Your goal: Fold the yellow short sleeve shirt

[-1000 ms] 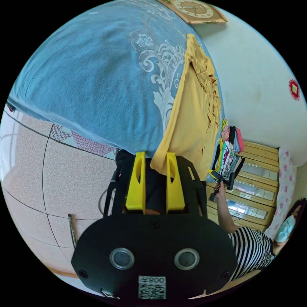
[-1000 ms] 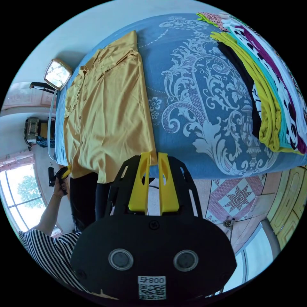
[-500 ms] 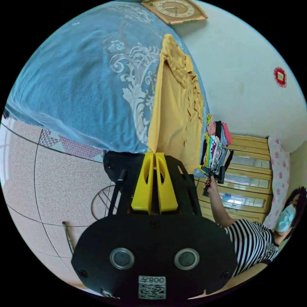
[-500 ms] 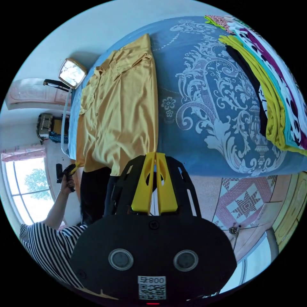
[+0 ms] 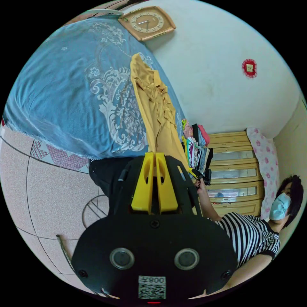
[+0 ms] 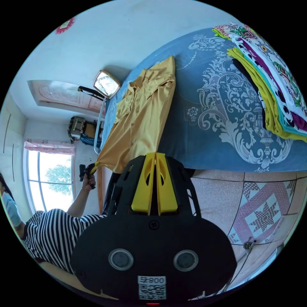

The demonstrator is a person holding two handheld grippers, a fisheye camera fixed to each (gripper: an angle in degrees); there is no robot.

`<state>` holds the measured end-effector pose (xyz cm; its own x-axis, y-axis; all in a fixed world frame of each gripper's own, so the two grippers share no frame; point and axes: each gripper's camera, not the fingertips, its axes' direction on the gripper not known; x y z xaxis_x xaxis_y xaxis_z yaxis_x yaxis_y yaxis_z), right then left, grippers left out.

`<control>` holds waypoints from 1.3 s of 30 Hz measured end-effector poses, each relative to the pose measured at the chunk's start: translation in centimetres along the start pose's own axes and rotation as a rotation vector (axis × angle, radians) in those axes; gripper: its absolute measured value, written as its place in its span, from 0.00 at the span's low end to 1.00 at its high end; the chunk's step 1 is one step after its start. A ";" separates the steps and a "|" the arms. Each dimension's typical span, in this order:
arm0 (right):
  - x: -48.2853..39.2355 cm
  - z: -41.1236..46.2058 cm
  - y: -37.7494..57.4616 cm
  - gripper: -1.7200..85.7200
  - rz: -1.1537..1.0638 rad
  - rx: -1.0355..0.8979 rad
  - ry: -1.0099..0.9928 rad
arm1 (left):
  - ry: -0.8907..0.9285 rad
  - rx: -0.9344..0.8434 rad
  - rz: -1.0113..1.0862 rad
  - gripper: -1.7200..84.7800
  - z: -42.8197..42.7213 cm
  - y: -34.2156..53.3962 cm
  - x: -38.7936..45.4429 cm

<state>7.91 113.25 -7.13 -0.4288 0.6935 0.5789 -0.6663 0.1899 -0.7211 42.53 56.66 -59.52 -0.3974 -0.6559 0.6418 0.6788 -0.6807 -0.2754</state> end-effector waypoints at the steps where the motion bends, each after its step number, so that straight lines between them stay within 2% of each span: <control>1: 0.0 -0.4 0.2 0.02 -0.007 0.000 -0.013 | 0.004 0.004 0.004 0.03 -0.1 0.2 0.3; 14: -0.9 -5.2 2.5 0.02 -0.046 0.028 -0.110 | 0.061 0.033 0.049 0.03 -2.1 3.4 5.4; 22: -3.4 -4.9 -2.0 0.02 -0.077 -0.004 -0.151 | 0.099 -0.008 0.089 0.03 0.4 -0.2 9.4; 27: -5.9 -5.7 -9.0 0.02 -0.125 0.010 -0.163 | 0.117 0.010 0.152 0.03 1.6 -7.0 12.9; 31: -7.7 -6.3 -18.6 0.02 -0.151 0.030 -0.128 | 0.133 0.044 0.172 0.03 2.7 -14.6 14.7; 35: -8.0 -5.6 -30.7 0.02 -0.126 0.030 -0.083 | 0.084 0.095 0.168 0.03 4.5 -26.0 16.0; 39: -6.7 -2.3 -40.6 0.03 -0.054 -0.027 -0.008 | -0.021 0.124 0.069 0.04 8.3 -37.2 14.4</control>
<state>39.24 102.53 17.37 -0.3978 0.6758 0.6205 -0.6720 0.2458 -0.6986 16.69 75.23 -34.08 -0.3353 -0.6919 0.6393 0.7758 -0.5878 -0.2293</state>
